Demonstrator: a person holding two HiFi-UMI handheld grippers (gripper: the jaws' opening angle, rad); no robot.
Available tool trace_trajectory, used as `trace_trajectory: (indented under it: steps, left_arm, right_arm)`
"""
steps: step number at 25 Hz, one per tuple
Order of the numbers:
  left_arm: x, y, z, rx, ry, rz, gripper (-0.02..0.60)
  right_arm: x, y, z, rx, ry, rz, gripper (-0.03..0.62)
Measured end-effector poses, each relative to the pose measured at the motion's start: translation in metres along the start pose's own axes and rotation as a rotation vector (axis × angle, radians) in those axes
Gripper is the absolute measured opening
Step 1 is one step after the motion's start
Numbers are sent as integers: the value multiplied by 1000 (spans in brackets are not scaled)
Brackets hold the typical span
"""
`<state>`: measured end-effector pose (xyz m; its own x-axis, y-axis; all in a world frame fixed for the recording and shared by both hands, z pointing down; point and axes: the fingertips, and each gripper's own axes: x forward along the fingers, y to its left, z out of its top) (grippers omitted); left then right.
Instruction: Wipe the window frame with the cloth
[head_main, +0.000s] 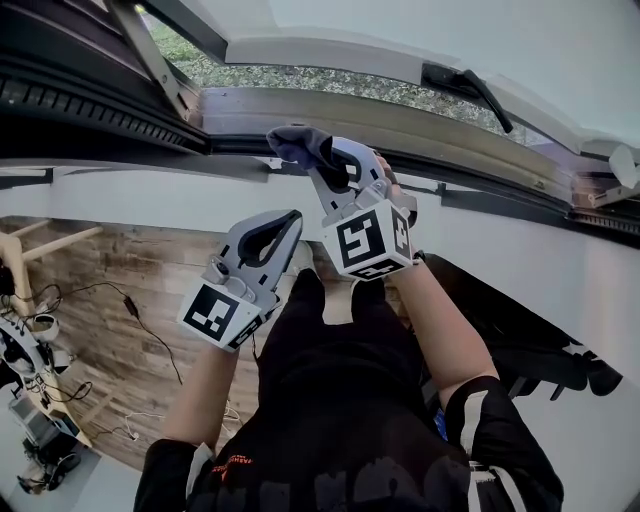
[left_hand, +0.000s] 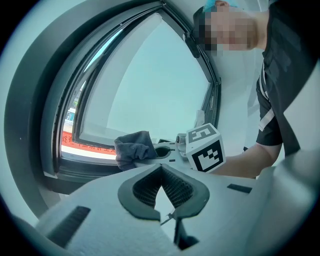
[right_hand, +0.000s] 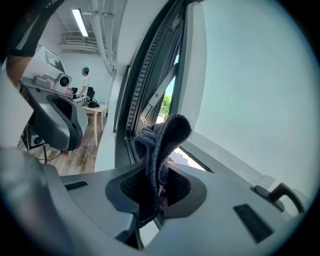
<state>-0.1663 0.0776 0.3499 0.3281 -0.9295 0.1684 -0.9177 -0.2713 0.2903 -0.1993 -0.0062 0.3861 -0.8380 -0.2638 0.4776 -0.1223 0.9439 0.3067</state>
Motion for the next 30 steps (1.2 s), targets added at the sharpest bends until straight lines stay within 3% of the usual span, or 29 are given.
trace_trajectory:
  steps: [30]
  left_arm:
    - [59,-63,-5,40,42,-122,20]
  right_arm:
    - [-70,-55,-59,70,31,-125,61]
